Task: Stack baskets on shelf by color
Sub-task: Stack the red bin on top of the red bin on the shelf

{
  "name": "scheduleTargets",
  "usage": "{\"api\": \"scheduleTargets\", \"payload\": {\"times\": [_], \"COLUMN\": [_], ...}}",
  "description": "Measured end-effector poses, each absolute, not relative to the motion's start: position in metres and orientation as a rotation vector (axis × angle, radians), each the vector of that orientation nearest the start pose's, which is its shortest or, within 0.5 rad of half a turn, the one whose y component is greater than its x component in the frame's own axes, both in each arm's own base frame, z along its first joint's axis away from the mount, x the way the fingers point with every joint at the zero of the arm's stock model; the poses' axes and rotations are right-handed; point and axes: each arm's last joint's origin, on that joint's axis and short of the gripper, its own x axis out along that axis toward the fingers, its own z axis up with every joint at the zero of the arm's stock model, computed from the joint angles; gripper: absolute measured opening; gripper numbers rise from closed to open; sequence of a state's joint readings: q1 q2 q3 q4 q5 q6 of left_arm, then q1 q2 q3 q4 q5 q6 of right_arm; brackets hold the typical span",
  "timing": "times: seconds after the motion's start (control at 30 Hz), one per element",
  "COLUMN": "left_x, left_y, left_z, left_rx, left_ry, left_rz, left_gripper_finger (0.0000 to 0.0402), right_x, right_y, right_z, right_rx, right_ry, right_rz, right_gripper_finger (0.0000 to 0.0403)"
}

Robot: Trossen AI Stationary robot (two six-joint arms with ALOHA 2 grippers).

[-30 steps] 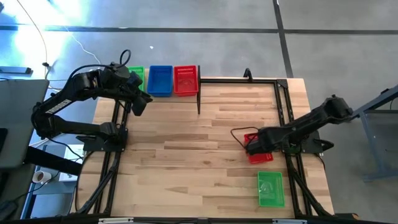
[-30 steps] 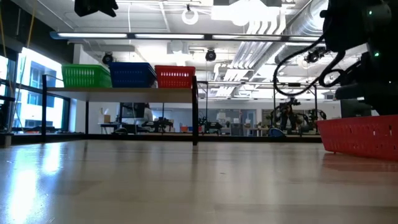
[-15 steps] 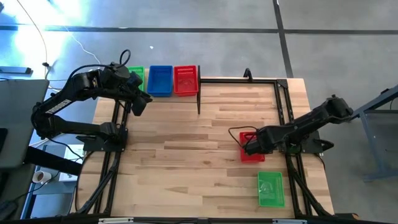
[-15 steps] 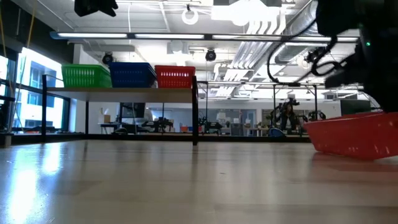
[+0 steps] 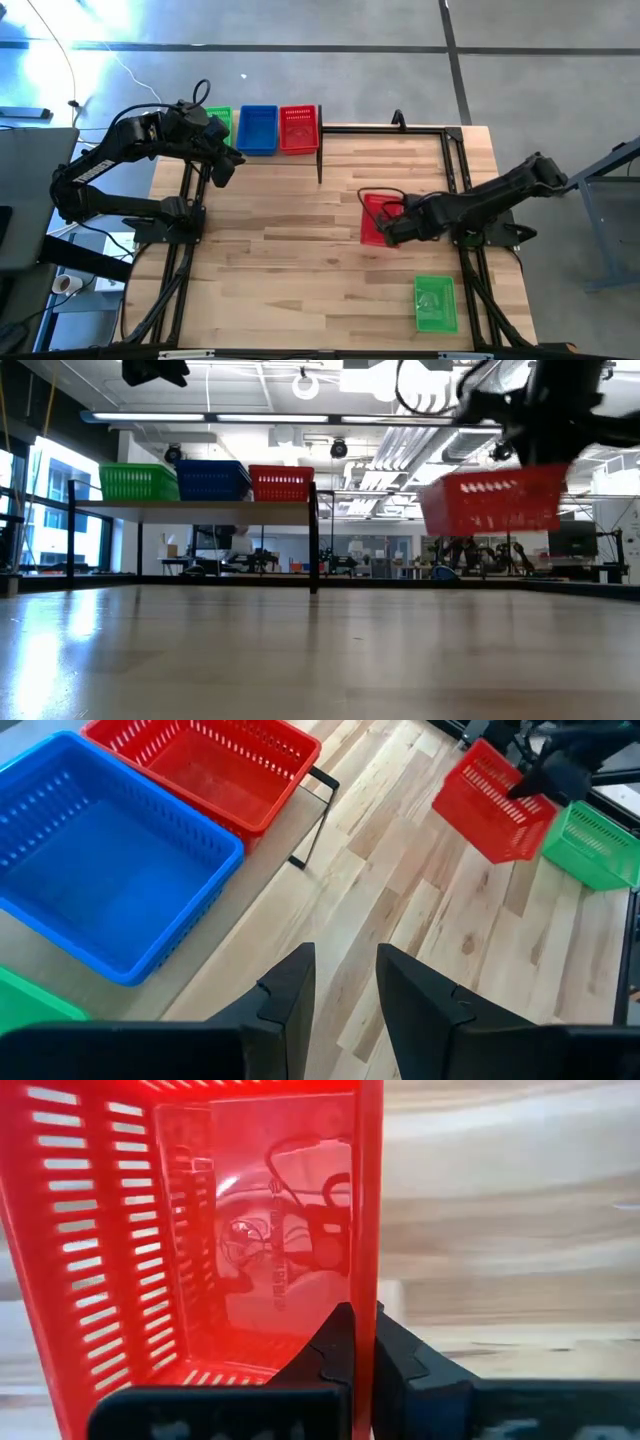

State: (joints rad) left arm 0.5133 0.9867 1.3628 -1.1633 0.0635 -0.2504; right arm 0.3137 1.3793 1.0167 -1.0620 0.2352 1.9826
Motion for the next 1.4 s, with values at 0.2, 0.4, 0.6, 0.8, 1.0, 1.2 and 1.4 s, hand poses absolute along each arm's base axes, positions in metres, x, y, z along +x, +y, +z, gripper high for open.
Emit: {"api": "scheduleTargets", "payload": {"times": [0.2,0.4,0.6,0.8,1.0,1.2,1.4], "left_x": [0.13,0.13,0.131,0.131,0.131,0.131,0.131], "left_y": [0.071,0.071,0.071,0.072,0.072,0.072,0.072], "left_z": [0.401,0.401,0.401,0.401,0.401,0.401,0.401], "left_rx": [-0.433,-0.4,-0.385,-0.376,-0.376,-0.376,-0.377], "left_ry": [0.714,0.722,0.726,0.727,0.727,0.728,0.728], "left_rz": [0.511,0.498,0.492,0.488,0.489,0.488,0.488], "left_gripper_finger": [0.0102,0.0102,0.0102,0.0102,0.0102,0.0102,0.0102], "right_x": [0.24,0.255,0.27,0.282,0.285,0.278,0.268], "right_y": [0.053,0.032,0.009,-0.018,-0.048,-0.083,-0.115], "right_z": [0.264,0.285,0.302,0.325,0.348,0.373,0.402], "right_rx": [1.26,1.221,1.181,1.124,1.04,0.952,0.873], "right_ry": [0.698,0.585,0.46,0.344,0.28,0.237,0.144], "right_rz": [-1.166,-1.105,-1.026,-0.941,-0.906,-0.914,-0.905], "right_gripper_finger": [0.0,0.0,0.0,0.0,0.0,0.0,0.0]}}
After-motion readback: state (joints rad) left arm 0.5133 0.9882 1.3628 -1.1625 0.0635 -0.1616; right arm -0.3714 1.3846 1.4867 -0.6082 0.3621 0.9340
